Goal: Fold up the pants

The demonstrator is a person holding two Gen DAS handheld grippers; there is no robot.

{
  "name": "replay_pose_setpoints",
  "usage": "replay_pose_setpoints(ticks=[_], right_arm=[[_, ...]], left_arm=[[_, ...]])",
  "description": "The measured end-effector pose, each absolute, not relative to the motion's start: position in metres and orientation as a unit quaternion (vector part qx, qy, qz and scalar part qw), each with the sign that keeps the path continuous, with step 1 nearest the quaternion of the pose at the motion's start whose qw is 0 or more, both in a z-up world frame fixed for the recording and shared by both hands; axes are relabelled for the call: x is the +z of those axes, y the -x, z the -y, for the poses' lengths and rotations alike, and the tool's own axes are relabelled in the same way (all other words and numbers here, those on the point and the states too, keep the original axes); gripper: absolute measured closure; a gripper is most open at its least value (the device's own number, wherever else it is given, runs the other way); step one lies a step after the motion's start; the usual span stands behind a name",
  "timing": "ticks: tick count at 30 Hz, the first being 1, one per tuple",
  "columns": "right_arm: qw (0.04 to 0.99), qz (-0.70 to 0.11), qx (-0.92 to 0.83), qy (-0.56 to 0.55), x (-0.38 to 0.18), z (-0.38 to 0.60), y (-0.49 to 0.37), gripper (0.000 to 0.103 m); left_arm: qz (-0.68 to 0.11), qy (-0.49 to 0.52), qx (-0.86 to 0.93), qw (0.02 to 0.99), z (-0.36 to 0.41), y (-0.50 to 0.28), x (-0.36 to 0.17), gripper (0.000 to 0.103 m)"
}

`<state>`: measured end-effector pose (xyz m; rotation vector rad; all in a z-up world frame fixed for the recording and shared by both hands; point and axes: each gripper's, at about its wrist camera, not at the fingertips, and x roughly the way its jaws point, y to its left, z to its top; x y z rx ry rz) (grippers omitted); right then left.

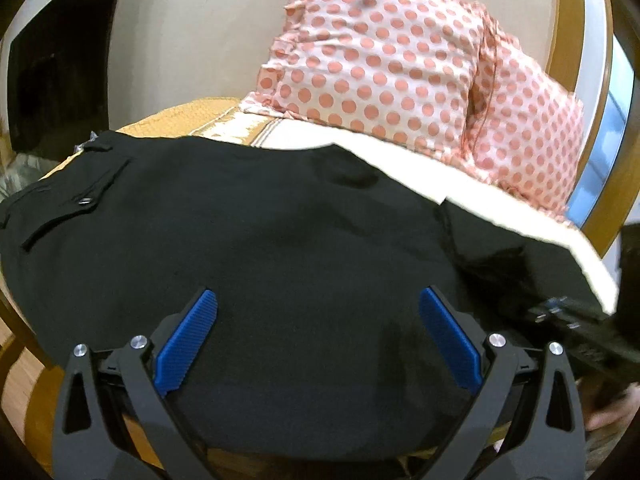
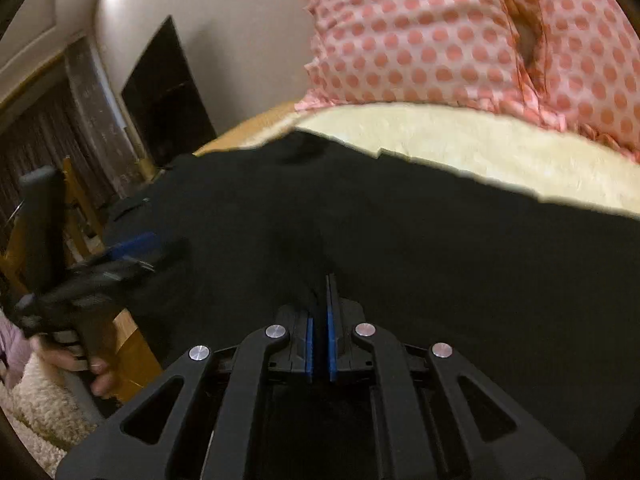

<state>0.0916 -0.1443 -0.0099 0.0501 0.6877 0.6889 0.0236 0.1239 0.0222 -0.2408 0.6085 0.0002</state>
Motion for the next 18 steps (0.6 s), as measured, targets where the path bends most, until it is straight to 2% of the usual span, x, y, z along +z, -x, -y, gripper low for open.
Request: replay_pose_setpoints(ticks=[4, 7, 14, 17, 18], right_arm=[[0.907, -0.274, 0.319, -0.021, 0.017, 0.144, -0.082, 0.098], [0.898, -0.281, 0.335, 0.044, 0.006, 0.117, -0.076, 0.098], [0.887, -0.280, 0.342, 0.136, -0.012, 0.107, -0.053, 0.097], [0.875, -0.296, 0.360, 0.132, -0.011, 0.104, -0.049, 0.074], [0.867, -0.301, 0.381, 0.115, -0.008, 0.106, -0.048, 0.061]], left_arm=[[-0.250, 0.124, 0.047, 0.959, -0.149, -0.004, 0.044, 0.002], [-0.227, 0.141, 0.099, 0.958, -0.176, 0.004, 0.052, 0.002], [-0.227, 0.219, 0.164, 0.935, -0.245, 0.023, 0.048, 0.002], [-0.231, 0.263, 0.165, 0.922, -0.269, 0.030, 0.042, 0.003], [-0.230, 0.284, 0.161, 0.917, -0.278, 0.032, 0.039, 0.003]])
